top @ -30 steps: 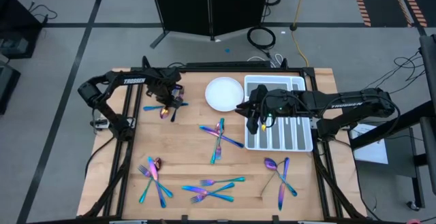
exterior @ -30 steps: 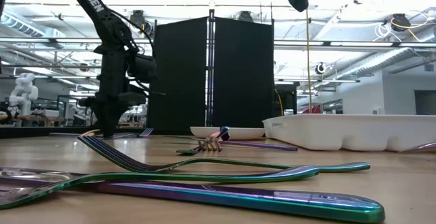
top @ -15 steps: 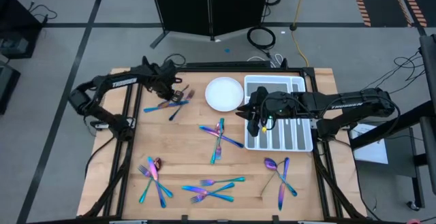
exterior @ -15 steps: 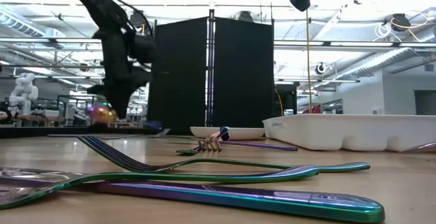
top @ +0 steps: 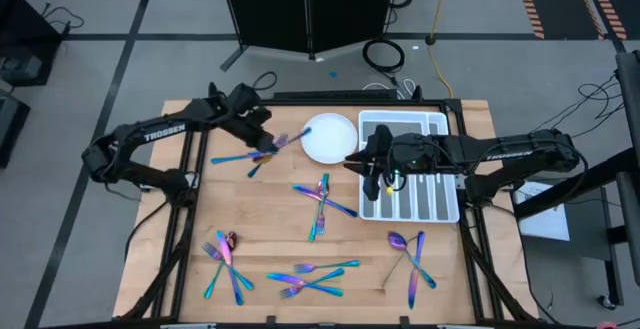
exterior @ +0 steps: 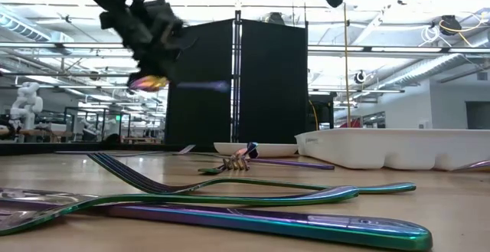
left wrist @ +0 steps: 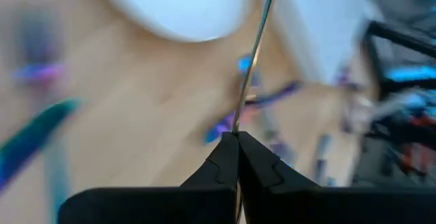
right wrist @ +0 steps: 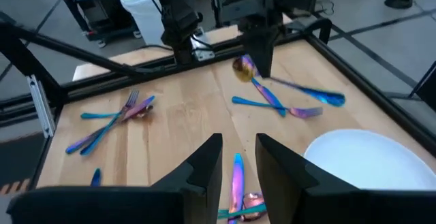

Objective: Sort silverware
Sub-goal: Put the purple spoon into the white silverware tray

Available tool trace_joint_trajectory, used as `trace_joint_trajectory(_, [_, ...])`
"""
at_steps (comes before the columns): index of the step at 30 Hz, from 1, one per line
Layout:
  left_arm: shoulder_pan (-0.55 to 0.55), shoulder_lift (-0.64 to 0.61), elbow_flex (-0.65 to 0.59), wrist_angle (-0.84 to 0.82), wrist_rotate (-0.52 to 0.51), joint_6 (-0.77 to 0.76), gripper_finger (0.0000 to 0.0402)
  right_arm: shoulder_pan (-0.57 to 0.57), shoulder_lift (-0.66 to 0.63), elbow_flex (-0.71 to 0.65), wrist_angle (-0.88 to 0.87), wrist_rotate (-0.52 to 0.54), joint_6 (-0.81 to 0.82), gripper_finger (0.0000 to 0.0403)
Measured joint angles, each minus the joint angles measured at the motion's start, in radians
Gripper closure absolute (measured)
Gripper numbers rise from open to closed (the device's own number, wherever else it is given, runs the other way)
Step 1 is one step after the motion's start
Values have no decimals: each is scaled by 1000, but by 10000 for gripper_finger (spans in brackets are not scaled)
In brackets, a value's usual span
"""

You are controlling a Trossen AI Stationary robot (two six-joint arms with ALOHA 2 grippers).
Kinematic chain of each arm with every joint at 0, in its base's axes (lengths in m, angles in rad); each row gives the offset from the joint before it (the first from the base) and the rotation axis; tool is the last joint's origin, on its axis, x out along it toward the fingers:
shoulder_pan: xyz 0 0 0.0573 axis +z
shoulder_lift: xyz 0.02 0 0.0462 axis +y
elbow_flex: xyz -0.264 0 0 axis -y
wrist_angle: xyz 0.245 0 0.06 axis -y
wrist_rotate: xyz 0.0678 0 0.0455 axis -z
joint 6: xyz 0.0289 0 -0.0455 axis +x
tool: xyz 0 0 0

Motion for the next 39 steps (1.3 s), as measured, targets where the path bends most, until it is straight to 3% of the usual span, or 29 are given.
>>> trace_joint_trajectory(6, [-128,0,0,353,90,-62,401,-62,0,0,-23,2,121,309])
trace_joint_trajectory(10, [-204,0,0,584,82,-100,401,-90,-3,0,-16,-69,182,270])
trace_joint_trajectory(13, [-245,0,0,742,19,-152,401,-96,-4,0,18,-124,181,227])
trace_joint_trajectory(19, [-318,27,2,1069,-13,-283,401,-96,22,0,293,-102,57,146])
trace_joint_trajectory(23, [-363,52,2,1168,-52,-306,401,-96,51,0,463,-94,-22,124])
trace_joint_trajectory(34, [-414,98,2,1174,-124,-298,401,-94,53,0,474,-30,-75,143])
trace_joint_trajectory(37, [-412,108,2,1174,-136,-298,401,-93,53,0,465,-38,-69,182])
trace_joint_trajectory(39, [-412,109,2,1173,-138,-297,401,-93,53,0,467,-53,-68,229])
